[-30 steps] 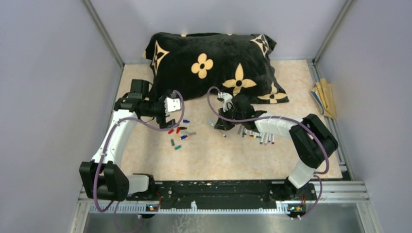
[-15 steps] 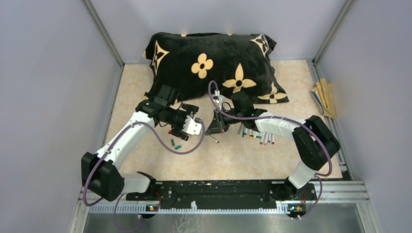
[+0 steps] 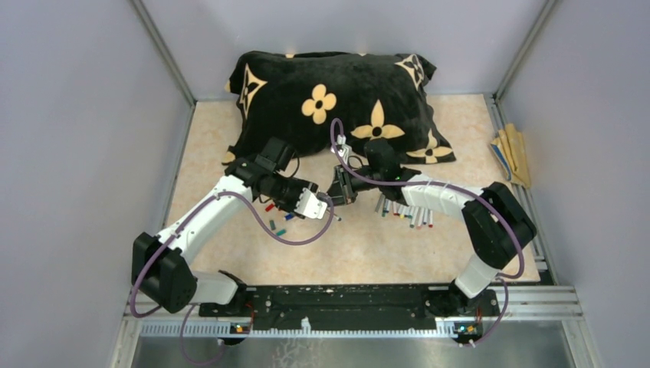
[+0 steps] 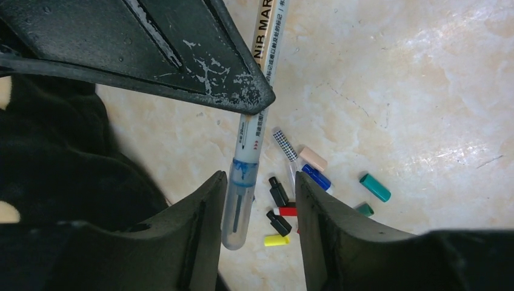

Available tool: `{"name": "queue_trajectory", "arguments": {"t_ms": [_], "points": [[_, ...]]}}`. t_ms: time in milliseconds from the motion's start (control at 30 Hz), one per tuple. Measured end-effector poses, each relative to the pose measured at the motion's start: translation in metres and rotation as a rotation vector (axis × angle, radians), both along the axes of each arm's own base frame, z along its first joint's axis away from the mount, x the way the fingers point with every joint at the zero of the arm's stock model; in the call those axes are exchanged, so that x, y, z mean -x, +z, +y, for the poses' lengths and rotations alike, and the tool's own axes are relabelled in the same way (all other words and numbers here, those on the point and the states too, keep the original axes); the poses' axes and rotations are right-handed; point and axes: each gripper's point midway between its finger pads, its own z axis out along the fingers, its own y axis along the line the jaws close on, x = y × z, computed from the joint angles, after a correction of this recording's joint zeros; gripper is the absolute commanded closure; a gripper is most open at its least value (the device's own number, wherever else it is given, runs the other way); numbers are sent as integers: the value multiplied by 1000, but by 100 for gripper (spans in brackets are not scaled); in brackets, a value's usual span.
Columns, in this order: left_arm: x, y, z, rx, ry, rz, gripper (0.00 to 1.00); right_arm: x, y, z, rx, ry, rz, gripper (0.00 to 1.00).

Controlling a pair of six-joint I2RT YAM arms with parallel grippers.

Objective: Open the pen caps

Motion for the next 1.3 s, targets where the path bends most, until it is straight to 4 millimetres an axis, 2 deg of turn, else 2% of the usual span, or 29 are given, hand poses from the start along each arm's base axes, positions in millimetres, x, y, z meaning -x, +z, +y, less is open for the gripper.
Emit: {"name": "queue_trajectory", "arguments": {"t_ms": [33,100,200,333,567,667,733,1000,1300], "points": [[-1,0,0,-1,7,0,55,0,1,1,-3,-1,2,100],[-2,0,1,0,20,-2,70,0,3,2,-12,1,3,100],[-7,2,0,5,43,-13,99,0,3,2,-13,3,10,81],[-8,-2,3,-10,77,-1,100,-5,3,4,-11,-23,-2,72],[-14,1,3,-1,112,-14,100,-9,3,9,-28,-55,3,71],[-14,1,2,2,124,-8,100,-8,0,13,-31,-53,14,80],[-13,0,3,1,128,-2,100,-7,-1,15,-29,-50,19,99],[-11,-1,6,-14,136,1,100,-3,0,15,-42,-27,13,100],[-18,3,-4,37,79,-39,100,-6,1,-1,-7,-117,-83,100]]}}
